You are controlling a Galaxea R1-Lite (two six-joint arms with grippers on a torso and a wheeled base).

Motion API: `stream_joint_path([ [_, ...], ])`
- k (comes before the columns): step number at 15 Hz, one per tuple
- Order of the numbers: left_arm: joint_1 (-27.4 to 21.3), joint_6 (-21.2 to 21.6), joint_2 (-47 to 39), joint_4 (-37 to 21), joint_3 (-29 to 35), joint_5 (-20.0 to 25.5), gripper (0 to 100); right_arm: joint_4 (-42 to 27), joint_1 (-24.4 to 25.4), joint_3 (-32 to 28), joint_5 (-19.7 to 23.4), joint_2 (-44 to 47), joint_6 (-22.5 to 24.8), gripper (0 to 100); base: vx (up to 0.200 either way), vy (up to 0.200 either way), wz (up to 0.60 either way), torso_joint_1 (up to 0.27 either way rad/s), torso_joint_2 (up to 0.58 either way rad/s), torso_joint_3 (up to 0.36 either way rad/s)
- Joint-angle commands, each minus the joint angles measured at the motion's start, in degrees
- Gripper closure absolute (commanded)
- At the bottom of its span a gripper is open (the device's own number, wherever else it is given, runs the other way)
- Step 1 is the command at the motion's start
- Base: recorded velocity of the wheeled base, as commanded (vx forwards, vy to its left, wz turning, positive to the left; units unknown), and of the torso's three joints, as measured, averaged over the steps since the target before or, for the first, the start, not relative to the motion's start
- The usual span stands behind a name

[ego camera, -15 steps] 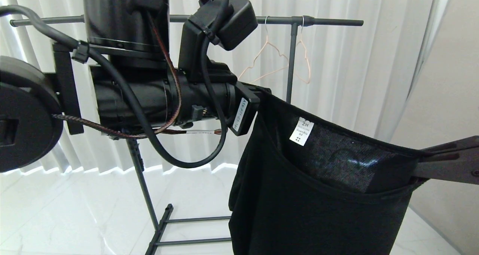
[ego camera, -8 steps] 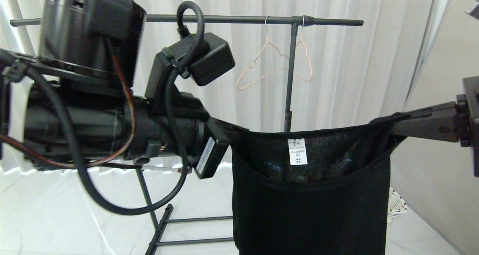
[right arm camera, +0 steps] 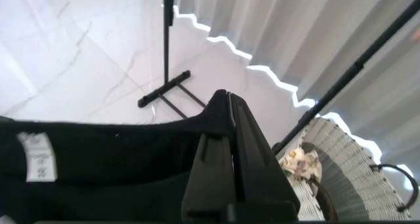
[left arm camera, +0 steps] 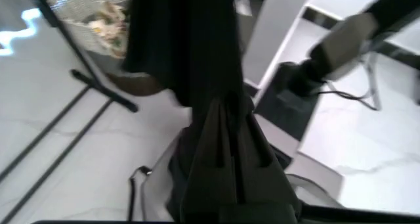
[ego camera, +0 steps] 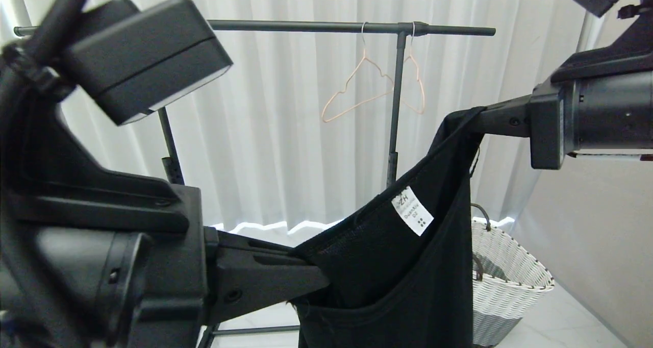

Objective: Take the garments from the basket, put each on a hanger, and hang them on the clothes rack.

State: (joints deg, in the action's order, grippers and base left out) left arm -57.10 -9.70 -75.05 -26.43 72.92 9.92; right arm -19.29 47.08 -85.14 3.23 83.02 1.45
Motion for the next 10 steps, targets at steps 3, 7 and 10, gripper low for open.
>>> stream_joint_path([
  [3,-1.43,-0.05,2.1,-0.03,-0.68,-0.87,100,-0.14,0.03,-0.64,0.02,1.44,0.04,100,0.0,0.0,0.0,0.0,0.0,0.0],
  [7,-0.38,3.55,1.57,-0.03,-0.68,-6.41,100,-6.2,-0.94,-0.47,-0.07,-3.04,0.04,100,0.0,0.0,0.0,0.0,0.0,0.0],
  [10,7.62,13.31,-2.03,5.77,-0.24,-6.32,100,-13.23,-0.41,-0.47,0.11,-6.9,0.22,100,0.0,0.0,0.0,0.0,0.0,0.0],
])
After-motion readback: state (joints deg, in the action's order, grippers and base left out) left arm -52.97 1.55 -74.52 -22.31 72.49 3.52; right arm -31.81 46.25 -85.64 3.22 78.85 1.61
